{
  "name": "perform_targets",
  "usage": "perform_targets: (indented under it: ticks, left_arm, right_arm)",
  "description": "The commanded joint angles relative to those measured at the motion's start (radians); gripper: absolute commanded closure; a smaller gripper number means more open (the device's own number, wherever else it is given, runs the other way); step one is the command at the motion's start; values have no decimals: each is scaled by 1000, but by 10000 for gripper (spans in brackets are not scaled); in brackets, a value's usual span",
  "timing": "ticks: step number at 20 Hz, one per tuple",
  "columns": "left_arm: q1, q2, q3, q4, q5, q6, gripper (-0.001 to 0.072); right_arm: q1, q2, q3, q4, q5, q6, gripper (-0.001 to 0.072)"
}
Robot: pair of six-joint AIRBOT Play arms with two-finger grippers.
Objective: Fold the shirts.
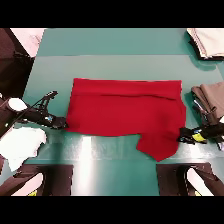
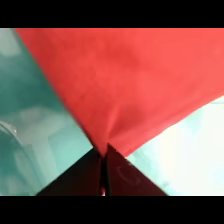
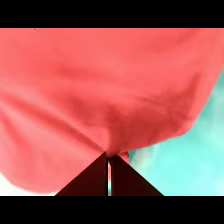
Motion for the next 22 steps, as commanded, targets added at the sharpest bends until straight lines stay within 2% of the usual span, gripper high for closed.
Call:
perform_targets:
  ticks: [1, 3, 6, 9, 14, 17, 22]
  left_arm:
    - [0, 150, 7, 44, -164, -62, 682]
    - [1, 242, 8, 2, -263, -114, 682]
    - [0, 276, 40, -48, -201, -115, 682]
    - [0, 231, 98, -45, -50, -103, 682]
    - [0, 14, 168, -54, 108, -56, 682]
    - [1, -114, 200, -71, 188, 10, 681]
    - [0, -252, 294, -71, 341, 20, 681]
  right_arm:
    - [1, 117, 111, -123, 223, 6, 697]
    - [1, 197, 158, -122, 234, 8, 698]
    - [1, 211, 247, -92, 144, 8, 698]
    - [13, 86, 338, -10, 62, -24, 699]
    - [144, -199, 462, -26, -67, -43, 698]
    - [201, -351, 543, -29, -127, -42, 698]
    - [206, -537, 713, -26, -163, -29, 698]
